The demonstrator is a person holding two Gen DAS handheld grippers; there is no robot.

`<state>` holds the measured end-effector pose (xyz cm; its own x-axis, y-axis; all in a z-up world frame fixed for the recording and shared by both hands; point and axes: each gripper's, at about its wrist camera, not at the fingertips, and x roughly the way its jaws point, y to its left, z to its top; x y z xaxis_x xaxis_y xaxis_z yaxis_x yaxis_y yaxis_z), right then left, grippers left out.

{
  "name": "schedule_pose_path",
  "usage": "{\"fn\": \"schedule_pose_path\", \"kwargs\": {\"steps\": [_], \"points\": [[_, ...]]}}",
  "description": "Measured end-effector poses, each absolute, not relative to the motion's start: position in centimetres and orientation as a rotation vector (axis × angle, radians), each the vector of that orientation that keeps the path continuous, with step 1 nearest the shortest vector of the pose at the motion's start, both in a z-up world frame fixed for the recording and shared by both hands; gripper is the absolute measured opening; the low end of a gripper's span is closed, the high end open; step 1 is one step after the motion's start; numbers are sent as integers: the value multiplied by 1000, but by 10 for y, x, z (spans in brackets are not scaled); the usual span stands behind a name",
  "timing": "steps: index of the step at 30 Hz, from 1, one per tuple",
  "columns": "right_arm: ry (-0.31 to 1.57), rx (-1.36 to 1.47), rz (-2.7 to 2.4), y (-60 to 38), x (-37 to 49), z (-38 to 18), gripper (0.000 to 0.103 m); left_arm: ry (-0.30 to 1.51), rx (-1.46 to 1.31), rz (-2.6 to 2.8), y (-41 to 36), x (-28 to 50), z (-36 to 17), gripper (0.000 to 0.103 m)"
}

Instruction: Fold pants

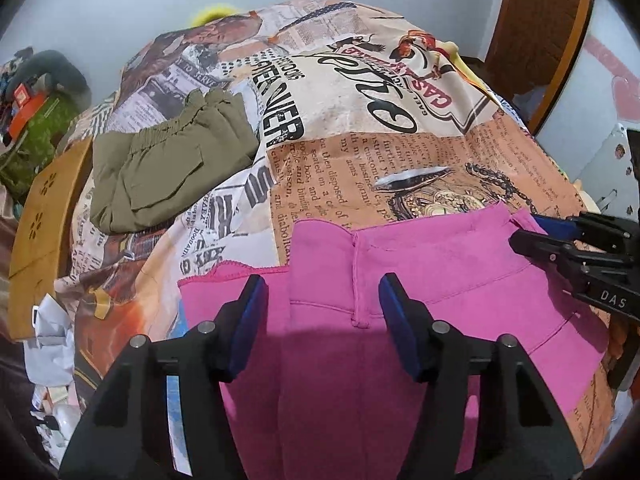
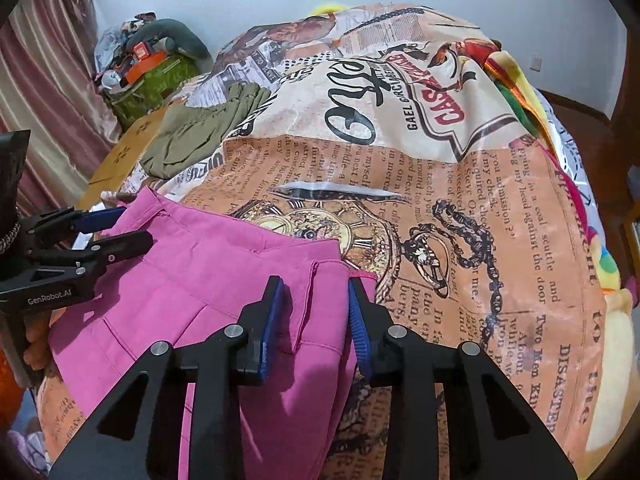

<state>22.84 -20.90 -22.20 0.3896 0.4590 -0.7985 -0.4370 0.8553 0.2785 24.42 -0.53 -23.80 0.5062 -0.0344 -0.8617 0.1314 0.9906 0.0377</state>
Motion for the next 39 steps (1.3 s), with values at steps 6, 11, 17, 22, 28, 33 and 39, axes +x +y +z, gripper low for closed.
{"fn": "schedule_pose_path", "kwargs": {"steps": [6,11,17,22,28,33,39], "points": [[1026,13,542,-212,227,-209,29,1023,95,-85,-1,240,-227,60],[994,29,533,-222,217,-192,45,970,35,-80,13,227,-199,69],[981,104,535,-229,204,-181,67,917,34,-36,24,209,-179,96],[990,109,546,-225,190,-183,72,977,4,-43,30,199,-190,98],[1069,133,514,-228,187,-210,78,1077,-49,-64,32,195,-219,98],[1106,196,533,-233,188,-227,78,1135,-76,-90,30,197,-237,98],[1109,197,564,-229,193,-230,78,1175,-224,-134,41,207,-247,93]]}}
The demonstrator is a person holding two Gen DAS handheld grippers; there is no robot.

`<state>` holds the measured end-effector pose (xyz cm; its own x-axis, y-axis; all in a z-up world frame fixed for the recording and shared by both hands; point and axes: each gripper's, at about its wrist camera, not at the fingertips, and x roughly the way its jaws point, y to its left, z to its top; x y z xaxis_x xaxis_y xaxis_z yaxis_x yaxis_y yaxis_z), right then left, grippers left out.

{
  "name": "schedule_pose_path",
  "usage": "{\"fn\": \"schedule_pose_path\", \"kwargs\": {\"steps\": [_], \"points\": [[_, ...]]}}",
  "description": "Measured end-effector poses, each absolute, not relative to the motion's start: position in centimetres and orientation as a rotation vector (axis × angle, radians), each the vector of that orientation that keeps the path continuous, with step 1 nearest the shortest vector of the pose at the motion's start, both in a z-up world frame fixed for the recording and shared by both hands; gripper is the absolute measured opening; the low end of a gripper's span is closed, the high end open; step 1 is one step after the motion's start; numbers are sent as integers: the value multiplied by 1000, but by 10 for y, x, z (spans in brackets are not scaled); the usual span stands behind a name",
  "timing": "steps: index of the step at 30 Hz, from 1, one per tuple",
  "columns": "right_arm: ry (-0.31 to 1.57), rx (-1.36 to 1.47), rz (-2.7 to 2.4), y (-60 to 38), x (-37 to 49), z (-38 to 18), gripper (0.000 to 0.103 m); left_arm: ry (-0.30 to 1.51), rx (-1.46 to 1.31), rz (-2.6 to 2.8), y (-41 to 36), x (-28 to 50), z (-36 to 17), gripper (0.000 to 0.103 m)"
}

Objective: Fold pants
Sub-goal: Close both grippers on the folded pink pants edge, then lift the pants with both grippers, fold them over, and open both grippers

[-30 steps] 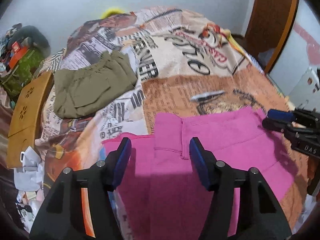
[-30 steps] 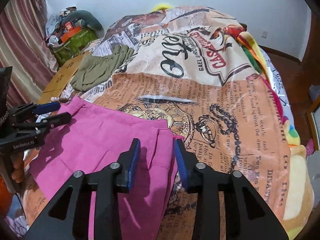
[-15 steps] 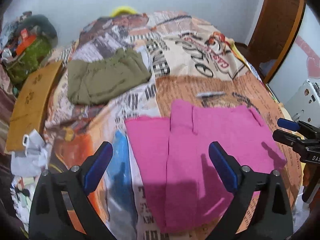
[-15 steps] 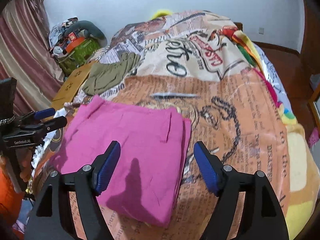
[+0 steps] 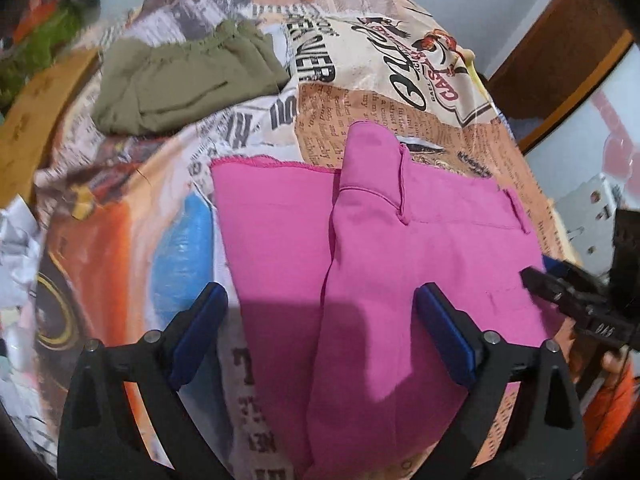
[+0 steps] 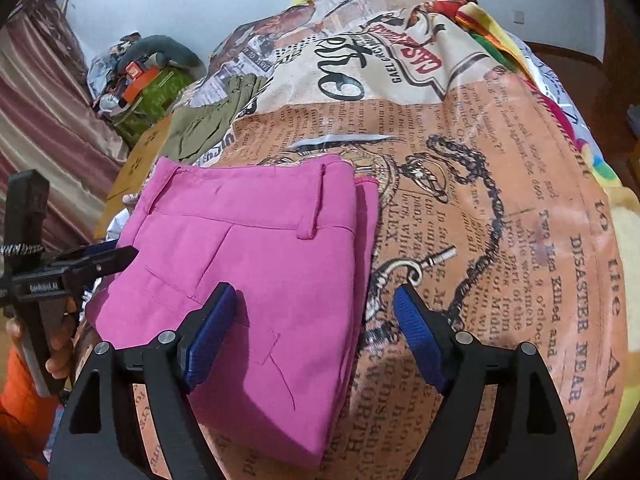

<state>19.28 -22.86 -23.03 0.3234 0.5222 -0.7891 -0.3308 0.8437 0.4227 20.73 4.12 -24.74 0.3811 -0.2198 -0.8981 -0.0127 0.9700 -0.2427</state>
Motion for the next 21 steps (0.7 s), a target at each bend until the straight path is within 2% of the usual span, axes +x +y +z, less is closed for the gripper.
{"fn": "schedule_pose_path", "kwargs": {"steps": [2,3,5,7,9,11,12,16,21], "points": [[1106,193,578,-226,193,-230,75,1177,-248,-150,42,209,-249,89],[1103,193,587,-225,194,-230,73,1170,-247,-156,41,210,-248,82],[1096,195,604,-223,194,-229,57,1156,-228,-169,36,210,-244,74],[1097,198,621,-221,195,-228,51,1147,-229,-178,34,210,-243,64],[1082,205,608,-221,196,-228,39,1141,-254,-197,33,211,-241,48],[1069,219,591,-224,197,-227,24,1136,-258,-197,32,212,-239,40],[1064,232,587,-227,199,-226,20,1130,-251,-190,31,212,-237,36],[1039,223,589,-227,198,-221,13,1104,-200,-162,25,209,-232,28],[958,149,579,-219,193,-201,11,1084,-183,-156,23,207,-221,20]]}}
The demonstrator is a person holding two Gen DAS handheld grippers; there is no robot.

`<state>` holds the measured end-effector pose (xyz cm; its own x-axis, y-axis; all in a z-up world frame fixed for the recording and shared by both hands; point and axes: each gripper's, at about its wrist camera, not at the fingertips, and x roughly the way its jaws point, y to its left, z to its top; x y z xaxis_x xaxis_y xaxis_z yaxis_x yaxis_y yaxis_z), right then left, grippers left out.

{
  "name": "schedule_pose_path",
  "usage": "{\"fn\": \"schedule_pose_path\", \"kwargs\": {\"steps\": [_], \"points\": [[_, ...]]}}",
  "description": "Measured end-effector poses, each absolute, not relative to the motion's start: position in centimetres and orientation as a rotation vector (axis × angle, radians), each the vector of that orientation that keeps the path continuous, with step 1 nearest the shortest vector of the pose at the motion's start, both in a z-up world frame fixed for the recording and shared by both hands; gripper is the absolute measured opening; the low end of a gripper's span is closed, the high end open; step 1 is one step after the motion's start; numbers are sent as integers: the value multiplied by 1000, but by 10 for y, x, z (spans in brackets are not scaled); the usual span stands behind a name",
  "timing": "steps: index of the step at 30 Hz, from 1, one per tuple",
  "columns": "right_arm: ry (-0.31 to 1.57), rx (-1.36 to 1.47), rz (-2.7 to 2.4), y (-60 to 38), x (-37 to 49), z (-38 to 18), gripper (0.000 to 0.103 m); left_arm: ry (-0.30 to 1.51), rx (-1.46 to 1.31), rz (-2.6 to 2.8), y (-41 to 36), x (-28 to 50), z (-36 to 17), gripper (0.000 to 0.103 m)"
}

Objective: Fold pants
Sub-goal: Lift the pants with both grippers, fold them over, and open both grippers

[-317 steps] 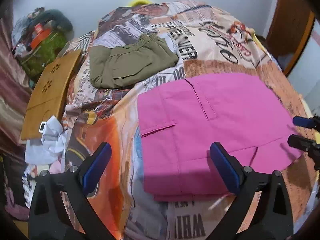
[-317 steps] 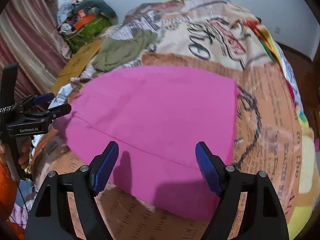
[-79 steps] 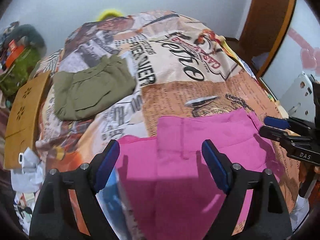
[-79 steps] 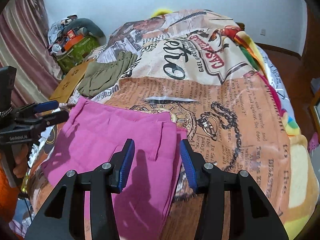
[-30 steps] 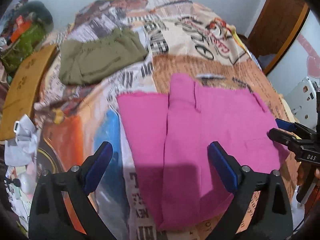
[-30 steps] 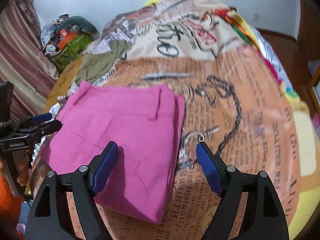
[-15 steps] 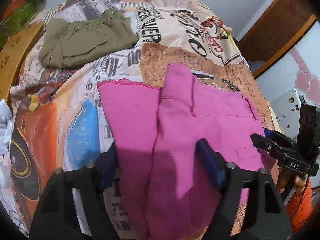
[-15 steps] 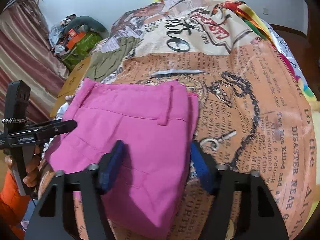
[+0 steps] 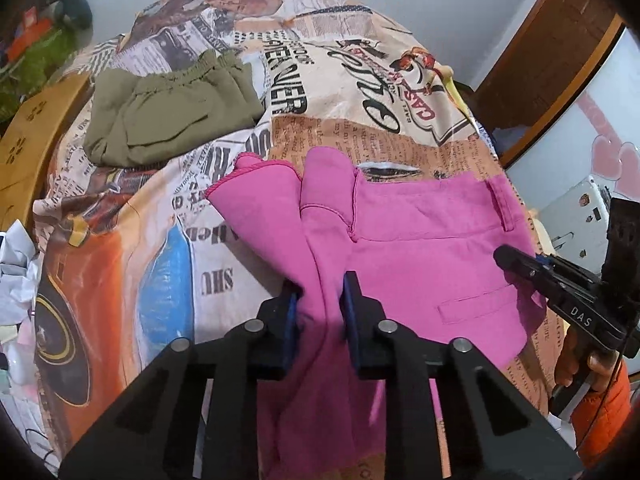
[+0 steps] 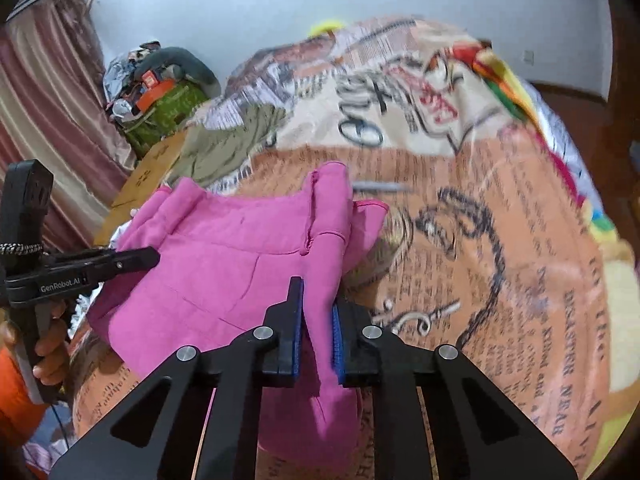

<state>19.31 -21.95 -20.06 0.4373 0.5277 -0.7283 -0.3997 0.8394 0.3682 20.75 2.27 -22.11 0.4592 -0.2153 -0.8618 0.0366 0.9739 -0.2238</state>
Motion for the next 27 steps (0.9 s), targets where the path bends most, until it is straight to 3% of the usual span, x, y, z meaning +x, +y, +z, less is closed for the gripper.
{"fn": "schedule_pose_path", "kwargs": {"steps": [18,27], "points": [[782,73,646,-163,235,-133,10,894,-87,-48,65,233,-150,19],[750,44,672,-110,283,-124,10,840,-26,62,105,273,-141,19]]}}
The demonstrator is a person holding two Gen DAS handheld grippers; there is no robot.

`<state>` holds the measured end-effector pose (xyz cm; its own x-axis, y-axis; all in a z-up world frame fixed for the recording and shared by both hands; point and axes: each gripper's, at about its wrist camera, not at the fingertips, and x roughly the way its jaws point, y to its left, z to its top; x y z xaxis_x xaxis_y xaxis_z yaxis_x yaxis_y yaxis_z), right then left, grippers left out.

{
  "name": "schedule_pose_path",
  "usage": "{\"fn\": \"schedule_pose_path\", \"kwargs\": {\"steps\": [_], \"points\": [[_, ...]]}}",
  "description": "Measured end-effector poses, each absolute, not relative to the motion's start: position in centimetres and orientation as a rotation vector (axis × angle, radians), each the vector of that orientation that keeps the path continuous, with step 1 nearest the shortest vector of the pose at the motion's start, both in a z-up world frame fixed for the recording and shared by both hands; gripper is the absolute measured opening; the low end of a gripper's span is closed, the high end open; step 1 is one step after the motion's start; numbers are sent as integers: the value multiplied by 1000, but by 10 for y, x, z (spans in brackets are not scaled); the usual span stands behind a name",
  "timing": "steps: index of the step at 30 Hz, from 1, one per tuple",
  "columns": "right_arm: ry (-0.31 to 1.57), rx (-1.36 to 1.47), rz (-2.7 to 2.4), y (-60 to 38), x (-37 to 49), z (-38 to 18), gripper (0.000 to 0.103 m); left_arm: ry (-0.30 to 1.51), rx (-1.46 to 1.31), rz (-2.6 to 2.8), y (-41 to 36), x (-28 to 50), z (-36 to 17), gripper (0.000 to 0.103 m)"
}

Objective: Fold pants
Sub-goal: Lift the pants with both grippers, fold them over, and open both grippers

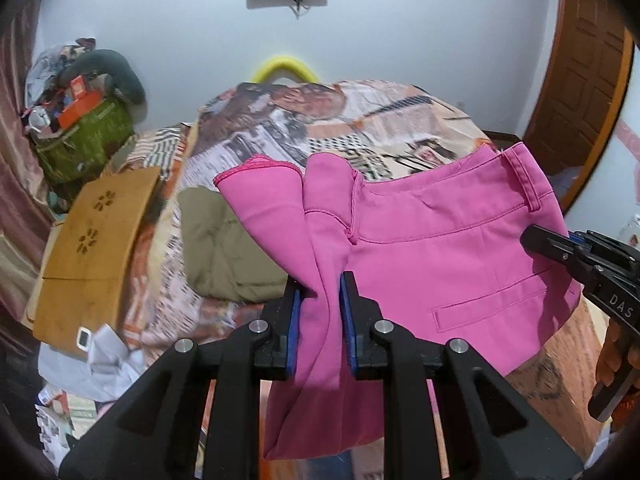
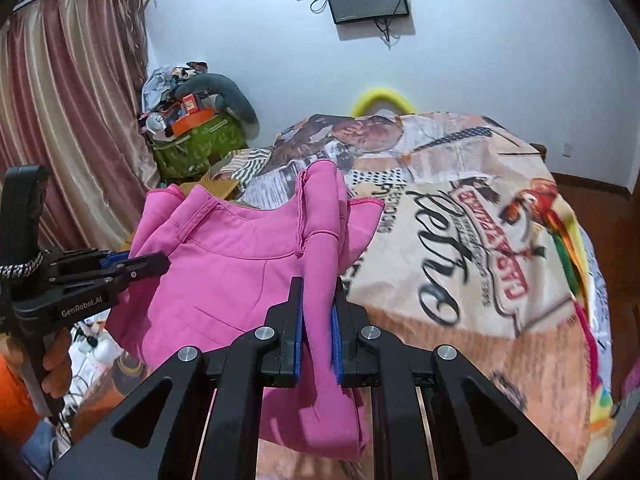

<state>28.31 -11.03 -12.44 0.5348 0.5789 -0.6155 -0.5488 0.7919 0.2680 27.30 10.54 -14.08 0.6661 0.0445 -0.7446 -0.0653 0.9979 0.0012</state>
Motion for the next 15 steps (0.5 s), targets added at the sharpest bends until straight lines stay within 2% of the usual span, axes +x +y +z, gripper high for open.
{"fn": "schedule_pose_path", "kwargs": {"steps": [15], "points": [[770,3,713,-24,355,-152,10,879,-31,195,183,355,-175,17]]}}
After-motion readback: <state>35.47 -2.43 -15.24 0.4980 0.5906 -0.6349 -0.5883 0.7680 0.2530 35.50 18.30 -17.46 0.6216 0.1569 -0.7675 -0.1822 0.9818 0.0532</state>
